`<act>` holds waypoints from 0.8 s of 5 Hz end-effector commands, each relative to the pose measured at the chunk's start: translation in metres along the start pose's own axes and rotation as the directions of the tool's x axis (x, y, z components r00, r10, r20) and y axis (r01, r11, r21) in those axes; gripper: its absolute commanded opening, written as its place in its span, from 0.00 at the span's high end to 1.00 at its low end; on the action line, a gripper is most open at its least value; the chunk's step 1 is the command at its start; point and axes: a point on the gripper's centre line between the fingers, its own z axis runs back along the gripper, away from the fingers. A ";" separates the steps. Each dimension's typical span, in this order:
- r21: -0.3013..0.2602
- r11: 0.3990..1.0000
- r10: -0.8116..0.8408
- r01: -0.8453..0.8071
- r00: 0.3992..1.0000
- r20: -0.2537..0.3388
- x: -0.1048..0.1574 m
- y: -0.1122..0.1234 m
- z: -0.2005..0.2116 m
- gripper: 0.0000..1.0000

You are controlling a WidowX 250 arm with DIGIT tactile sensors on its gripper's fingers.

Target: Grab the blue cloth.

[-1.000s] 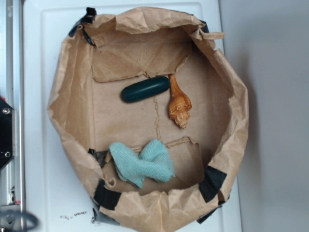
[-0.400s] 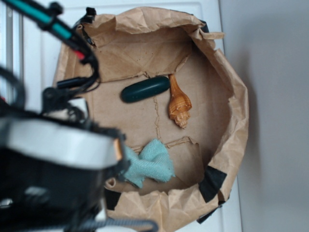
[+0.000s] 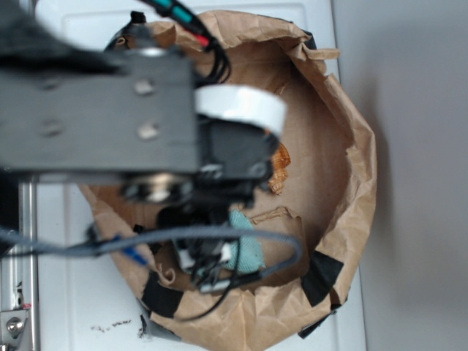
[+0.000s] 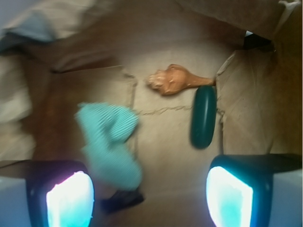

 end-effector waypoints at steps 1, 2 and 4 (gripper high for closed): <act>-0.010 1.000 0.009 -0.008 0.998 0.068 0.011 0.004 0.017 0.00; -0.010 1.000 0.009 -0.008 0.998 0.068 0.011 0.004 0.017 0.00; 0.057 0.998 -0.023 0.017 0.995 0.101 0.037 0.008 -0.053 0.00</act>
